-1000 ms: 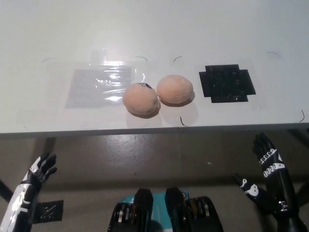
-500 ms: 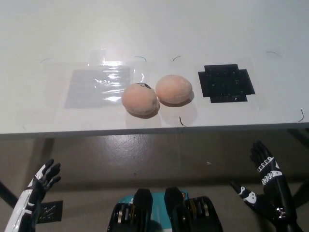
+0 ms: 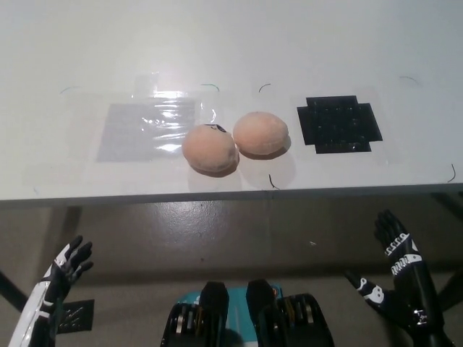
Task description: Use both hands to push two dumpling toys together to the middle
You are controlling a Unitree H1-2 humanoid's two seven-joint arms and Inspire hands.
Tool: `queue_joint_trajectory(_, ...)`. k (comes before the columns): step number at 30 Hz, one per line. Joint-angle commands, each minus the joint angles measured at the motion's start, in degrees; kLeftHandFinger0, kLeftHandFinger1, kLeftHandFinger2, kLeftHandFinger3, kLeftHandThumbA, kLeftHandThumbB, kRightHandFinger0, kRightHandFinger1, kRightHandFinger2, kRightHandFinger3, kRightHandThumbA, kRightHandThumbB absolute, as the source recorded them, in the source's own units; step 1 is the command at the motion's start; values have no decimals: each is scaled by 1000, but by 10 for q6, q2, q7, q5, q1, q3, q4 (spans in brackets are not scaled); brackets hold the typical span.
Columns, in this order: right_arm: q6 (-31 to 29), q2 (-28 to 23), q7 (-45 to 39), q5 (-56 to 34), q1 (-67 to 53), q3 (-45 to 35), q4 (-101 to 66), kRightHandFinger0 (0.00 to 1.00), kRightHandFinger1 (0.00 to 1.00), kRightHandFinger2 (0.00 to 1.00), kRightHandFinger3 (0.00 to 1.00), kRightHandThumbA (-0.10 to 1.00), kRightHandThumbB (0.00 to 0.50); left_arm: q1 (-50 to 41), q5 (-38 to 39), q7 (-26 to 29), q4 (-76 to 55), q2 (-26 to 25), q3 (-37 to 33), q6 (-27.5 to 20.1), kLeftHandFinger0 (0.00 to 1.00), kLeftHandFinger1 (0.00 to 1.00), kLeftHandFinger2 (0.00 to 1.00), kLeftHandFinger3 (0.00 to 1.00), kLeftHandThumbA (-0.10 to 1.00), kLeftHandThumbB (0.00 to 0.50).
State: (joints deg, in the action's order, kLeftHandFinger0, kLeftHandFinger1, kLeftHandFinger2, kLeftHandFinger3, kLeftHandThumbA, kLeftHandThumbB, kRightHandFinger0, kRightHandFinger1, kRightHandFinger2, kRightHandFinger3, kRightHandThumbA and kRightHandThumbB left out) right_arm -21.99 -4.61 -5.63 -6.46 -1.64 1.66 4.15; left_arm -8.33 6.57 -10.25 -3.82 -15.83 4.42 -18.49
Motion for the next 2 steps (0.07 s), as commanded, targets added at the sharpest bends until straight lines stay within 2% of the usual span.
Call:
queue_joint_trajectory(1, -14, 0, -9, -7, 12, -1, -13, 1000, 1000, 1000, 1000, 1000, 318, 7, 9, 1, -6, -4, 9, -15, 1000, 1000, 1000, 1000, 1000, 285)
queue_joint_trajectory(2, -14, 0, -9, -7, 12, -1, -13, 1000, 1000, 1000, 1000, 1000, 318, 7, 9, 1, -6, -4, 9, -15, 1000, 1000, 1000, 1000, 1000, 285)
